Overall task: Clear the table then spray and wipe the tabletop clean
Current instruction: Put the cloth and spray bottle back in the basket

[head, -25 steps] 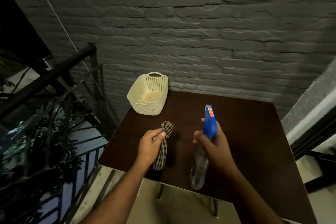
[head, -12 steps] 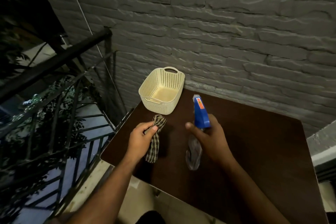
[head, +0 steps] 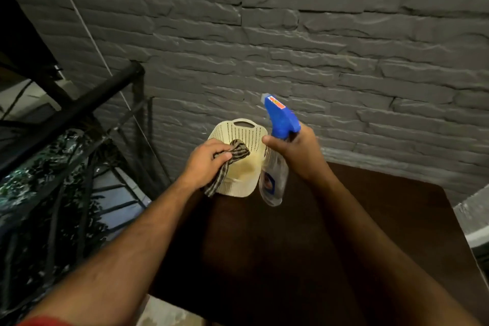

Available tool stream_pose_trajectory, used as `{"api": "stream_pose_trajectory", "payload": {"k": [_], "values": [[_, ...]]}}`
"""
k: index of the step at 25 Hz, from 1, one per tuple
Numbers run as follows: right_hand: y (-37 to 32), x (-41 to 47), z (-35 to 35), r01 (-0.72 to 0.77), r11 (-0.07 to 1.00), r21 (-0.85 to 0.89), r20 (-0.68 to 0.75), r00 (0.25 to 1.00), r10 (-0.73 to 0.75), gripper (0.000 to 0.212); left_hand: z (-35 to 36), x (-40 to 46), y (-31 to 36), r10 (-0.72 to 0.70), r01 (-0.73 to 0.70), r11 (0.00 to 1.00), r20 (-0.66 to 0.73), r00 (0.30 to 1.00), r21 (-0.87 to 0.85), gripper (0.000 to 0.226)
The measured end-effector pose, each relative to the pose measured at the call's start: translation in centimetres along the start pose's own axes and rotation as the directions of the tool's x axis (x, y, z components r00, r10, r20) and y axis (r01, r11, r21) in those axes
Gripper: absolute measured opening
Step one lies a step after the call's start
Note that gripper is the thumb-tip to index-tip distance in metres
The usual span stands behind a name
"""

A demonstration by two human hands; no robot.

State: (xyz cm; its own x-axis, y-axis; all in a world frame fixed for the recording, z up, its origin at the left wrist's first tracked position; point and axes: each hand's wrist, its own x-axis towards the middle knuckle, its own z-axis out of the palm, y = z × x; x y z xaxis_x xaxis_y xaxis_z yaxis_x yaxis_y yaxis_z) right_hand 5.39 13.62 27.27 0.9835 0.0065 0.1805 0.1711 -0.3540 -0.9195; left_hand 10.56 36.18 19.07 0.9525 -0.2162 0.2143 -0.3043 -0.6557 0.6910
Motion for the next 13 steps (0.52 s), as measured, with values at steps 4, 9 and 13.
{"api": "stream_pose_trajectory", "payload": {"k": [4,9,13], "values": [[-0.2,7.5,2.5,-0.026,0.999,-0.044,-0.032,0.999,0.024,0.032,-0.8,7.1,-3.8,0.106,-0.135,0.97,0.151,0.983,0.203,0.025],[1.3,14.3,4.8,-0.091,0.995,-0.036,-0.074,0.993,0.088,0.027,1.3,11.7,-7.3,0.172,-0.287,0.919,0.38,0.909,0.27,0.026],[3.3,18.5,6.5,-0.101,0.995,-0.021,-0.078,0.992,0.099,0.035,3.9,13.3,-9.4,0.141,-0.316,0.897,0.477,0.868,0.309,0.024]]}}
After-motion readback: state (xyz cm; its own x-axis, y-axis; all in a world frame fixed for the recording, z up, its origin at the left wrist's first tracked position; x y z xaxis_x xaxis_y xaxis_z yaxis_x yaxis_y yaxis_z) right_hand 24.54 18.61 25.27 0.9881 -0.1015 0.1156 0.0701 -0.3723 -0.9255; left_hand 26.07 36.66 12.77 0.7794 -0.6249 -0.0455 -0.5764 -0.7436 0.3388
